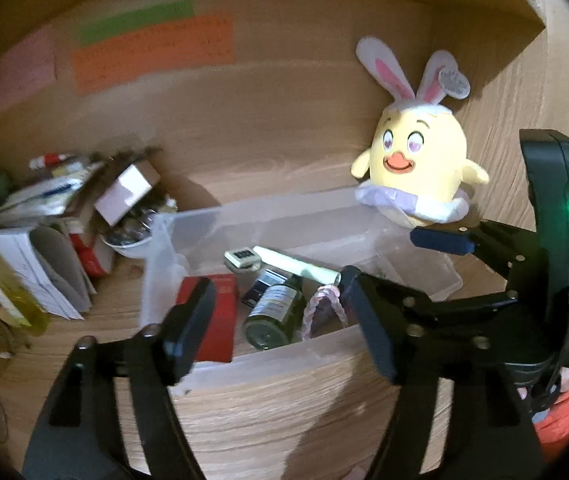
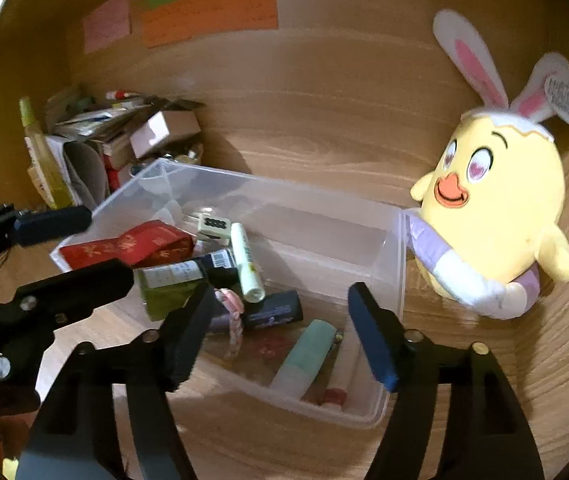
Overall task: Organize objects
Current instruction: 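Carry the mint eraser and cork-coloured eraser into the clear box and release both, then withdraw both grippers from the box toward the tape roll and pink tube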
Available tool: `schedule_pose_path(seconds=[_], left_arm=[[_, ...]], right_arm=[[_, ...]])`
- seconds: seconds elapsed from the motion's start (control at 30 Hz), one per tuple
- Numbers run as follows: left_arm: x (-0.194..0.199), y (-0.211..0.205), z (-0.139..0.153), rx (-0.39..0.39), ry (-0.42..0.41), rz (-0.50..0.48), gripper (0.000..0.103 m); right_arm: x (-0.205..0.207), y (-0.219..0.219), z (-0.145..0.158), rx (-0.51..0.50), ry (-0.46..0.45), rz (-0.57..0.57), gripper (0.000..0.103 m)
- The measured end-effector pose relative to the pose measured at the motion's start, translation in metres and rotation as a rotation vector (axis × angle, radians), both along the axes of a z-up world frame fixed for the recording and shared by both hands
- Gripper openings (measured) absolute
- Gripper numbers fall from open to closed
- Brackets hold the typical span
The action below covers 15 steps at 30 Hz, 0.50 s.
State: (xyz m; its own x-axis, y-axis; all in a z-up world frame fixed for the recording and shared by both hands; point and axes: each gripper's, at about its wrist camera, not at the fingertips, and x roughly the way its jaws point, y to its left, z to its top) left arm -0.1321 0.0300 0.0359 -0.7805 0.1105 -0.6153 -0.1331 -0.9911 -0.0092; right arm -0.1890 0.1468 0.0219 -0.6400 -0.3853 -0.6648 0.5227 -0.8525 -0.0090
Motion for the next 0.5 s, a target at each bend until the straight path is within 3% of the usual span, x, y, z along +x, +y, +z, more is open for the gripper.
schedule_pose_path(seconds=[0.13,0.5], left_arm=[[0.013,-0.007,0.007,0.007,0.023,0.013,0.087],[0.056,-0.020,0.011,-0.005,0.036,0.033,0.096]], right_arm=[[0.014,0.001,0.008,-0.031,-0.005,0.027,0.076],[0.058,0.003,0.022,-0.040,0.043,0.074,0.082]])
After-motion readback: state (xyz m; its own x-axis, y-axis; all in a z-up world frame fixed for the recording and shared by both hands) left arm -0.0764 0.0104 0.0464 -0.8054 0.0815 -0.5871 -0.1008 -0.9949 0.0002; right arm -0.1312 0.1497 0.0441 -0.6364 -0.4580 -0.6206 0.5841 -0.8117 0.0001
